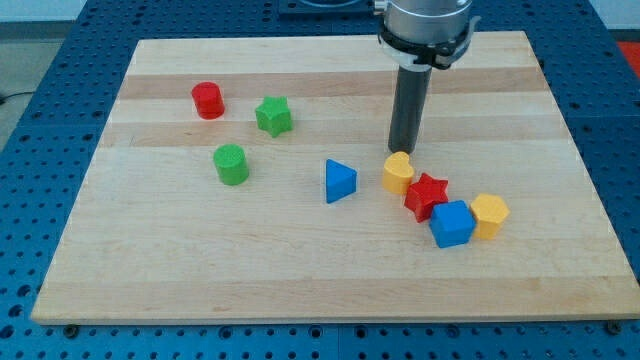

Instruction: Move the green star top right to the blue triangle

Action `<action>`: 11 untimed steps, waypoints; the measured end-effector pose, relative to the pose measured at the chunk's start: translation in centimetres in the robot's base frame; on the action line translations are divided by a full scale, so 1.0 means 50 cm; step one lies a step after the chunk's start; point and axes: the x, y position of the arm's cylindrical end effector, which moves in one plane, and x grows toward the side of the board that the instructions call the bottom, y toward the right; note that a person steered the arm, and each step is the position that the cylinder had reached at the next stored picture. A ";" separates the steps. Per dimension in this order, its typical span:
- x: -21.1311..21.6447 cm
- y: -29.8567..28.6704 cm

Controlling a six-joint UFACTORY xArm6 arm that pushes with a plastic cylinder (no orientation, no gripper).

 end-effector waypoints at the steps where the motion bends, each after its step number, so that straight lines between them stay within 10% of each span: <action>1: 0.055 -0.004; 7: -0.065 -0.391; 11: -0.087 -0.184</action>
